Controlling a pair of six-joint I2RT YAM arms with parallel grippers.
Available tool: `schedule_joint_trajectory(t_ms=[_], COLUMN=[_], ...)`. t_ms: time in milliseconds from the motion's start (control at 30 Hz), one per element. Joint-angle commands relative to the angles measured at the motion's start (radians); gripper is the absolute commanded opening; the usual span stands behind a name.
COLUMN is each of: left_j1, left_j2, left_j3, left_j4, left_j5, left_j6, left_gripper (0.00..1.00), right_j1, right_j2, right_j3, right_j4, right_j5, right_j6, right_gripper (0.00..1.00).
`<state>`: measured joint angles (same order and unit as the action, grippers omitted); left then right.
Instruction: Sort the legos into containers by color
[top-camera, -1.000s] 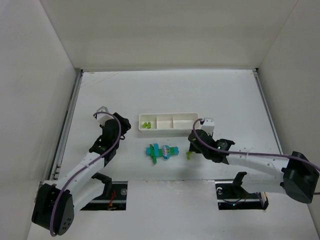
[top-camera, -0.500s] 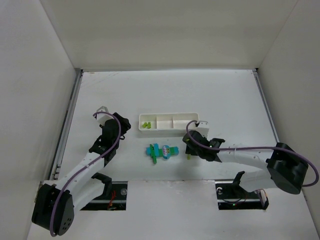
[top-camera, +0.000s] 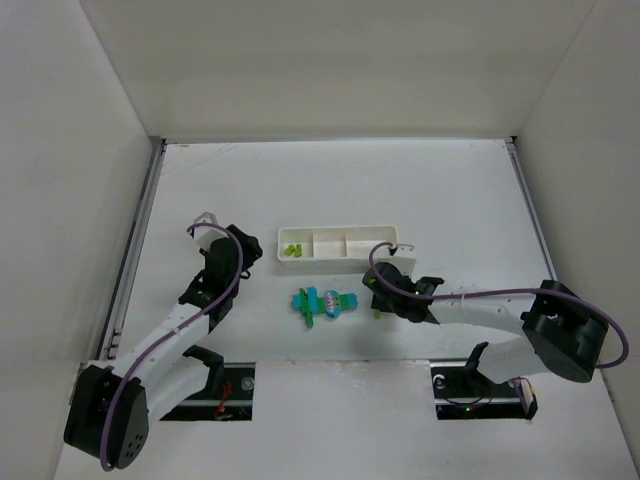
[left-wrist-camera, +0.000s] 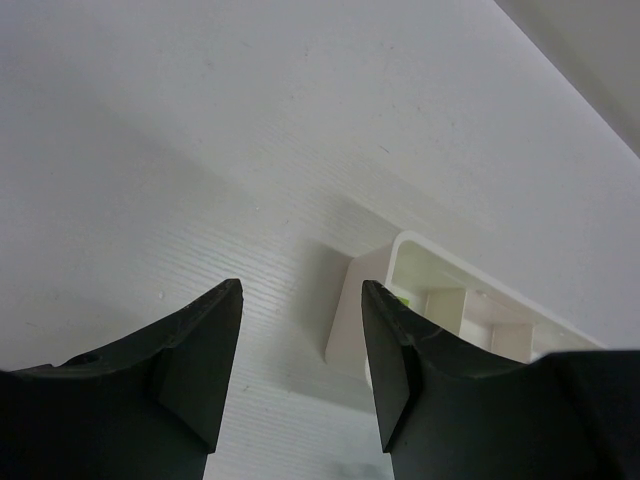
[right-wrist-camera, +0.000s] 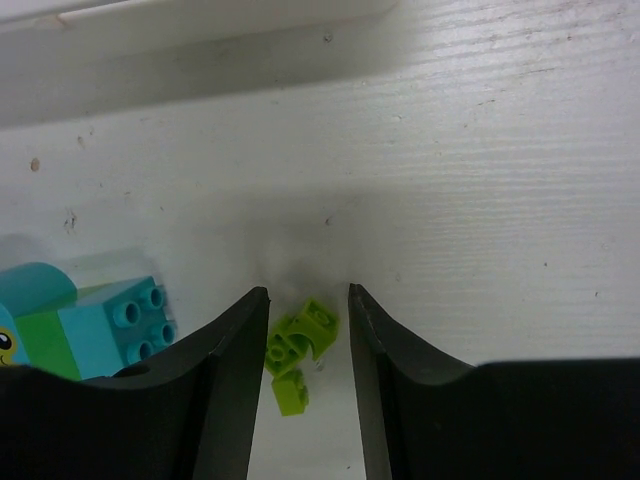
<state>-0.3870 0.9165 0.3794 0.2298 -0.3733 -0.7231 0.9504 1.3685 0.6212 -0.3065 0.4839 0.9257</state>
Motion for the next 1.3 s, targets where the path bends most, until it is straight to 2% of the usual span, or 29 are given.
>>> schedule_joint_trajectory(t_ms=[0, 167, 333, 700, 800, 1100, 1267], left_j1=[-0.006, -0.006, 0.003, 0.003, 0.004, 0.004, 0.006], left_j2=[0.004, -0.001, -0.019, -0.013, -0.013, -0.022, -0.041], left_j3=[0.012, 0.006, 0.001, 0.0, -0.002, 0.0, -0.01], left_j4=[0.049, 0.054, 0.049, 0.055, 0.055, 0.055, 0.048], left_j5=[0.001, 0.002, 0.004, 0.01, 0.01, 0.01, 0.005], left_j6=[-0.001, -0.001, 0.001, 0.001, -0.001, -0.001, -0.006], left_gripper=[0.49, 0.49, 0.49, 0.49, 0.49, 0.49, 0.48], right_j1=[0.003, 0.009, 0.026, 0.049, 0.049, 0.037, 0.041], right_j2=[0.007, 0.035, 0.021, 0.021, 0.0, -0.111, -0.043], right_j3=[-0.003, 0.009, 0.009, 0.009, 0.009, 0.098, 0.237], right_j4=[-0.002, -0.008, -0.052, -0.098, -0.097, -0.079, 0.059], right_j5=[0.039, 0.025, 0.033, 0.036, 0.048, 0.078, 0.0], right_j6=[0.033, 0.041, 0.065, 0.104, 0.104, -0.008, -0.12], right_gripper=[0.4, 0.34, 0.39, 0.23, 0.22, 0.22, 0.23])
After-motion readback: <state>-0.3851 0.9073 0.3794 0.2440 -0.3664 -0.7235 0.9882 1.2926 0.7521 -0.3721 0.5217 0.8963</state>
